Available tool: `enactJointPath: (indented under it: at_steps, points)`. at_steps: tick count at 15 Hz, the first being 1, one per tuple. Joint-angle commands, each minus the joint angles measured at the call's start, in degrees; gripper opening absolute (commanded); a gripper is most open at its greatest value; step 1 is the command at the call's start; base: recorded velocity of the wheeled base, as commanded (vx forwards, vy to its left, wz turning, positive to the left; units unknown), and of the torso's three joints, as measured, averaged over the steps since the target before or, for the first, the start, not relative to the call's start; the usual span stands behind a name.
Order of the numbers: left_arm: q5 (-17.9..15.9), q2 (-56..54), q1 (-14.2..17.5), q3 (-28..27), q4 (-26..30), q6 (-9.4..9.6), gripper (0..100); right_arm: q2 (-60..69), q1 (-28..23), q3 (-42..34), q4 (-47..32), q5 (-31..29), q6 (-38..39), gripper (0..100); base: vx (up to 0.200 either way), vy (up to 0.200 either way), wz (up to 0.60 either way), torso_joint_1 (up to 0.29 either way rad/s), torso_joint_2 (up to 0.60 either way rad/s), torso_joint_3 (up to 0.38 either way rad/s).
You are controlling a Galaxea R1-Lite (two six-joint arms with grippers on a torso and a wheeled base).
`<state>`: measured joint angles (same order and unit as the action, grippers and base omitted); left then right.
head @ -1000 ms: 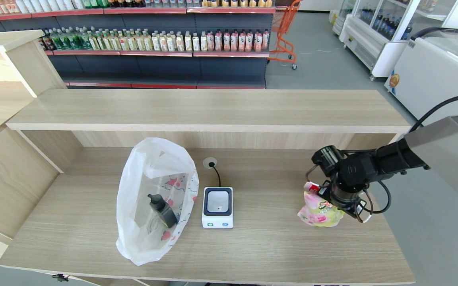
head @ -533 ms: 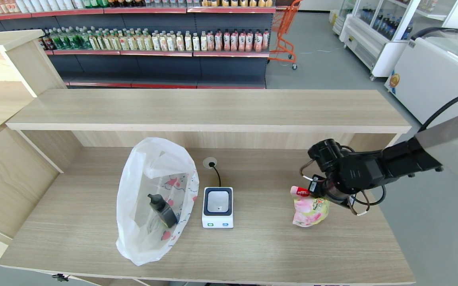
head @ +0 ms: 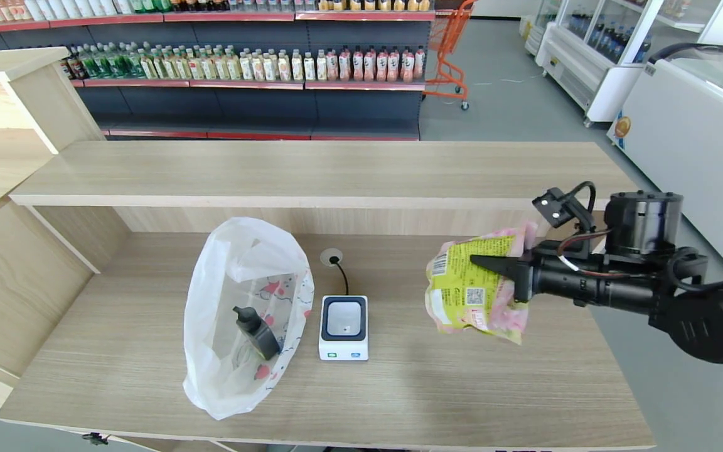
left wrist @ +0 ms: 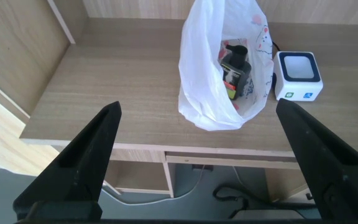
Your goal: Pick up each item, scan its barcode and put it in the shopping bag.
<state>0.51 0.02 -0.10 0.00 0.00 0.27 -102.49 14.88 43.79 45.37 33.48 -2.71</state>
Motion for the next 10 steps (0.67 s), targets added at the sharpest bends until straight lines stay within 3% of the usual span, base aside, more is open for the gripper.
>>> enactJointPath:
  at_steps: [1,6,10]
  points:
    - [0.0,0.1,0.0,0.0,0.0,0.00,100,4.4,-2.5,-7.8,10.3,15.1,-5.2,0,0.000,0.000,0.00,0.000,0.00,0.000]
    - [-0.1,0.1,0.0,0.0,0.0,0.00,100,11.5,6.8,-7.1,10.6,15.8,11.2,0,0.000,0.000,0.00,0.000,0.00,0.000]
    - [0.0,0.1,0.0,0.0,0.0,0.00,100,11.1,11.7,-9.2,14.4,15.8,12.3,0,0.000,0.000,0.00,0.000,0.00,0.000]
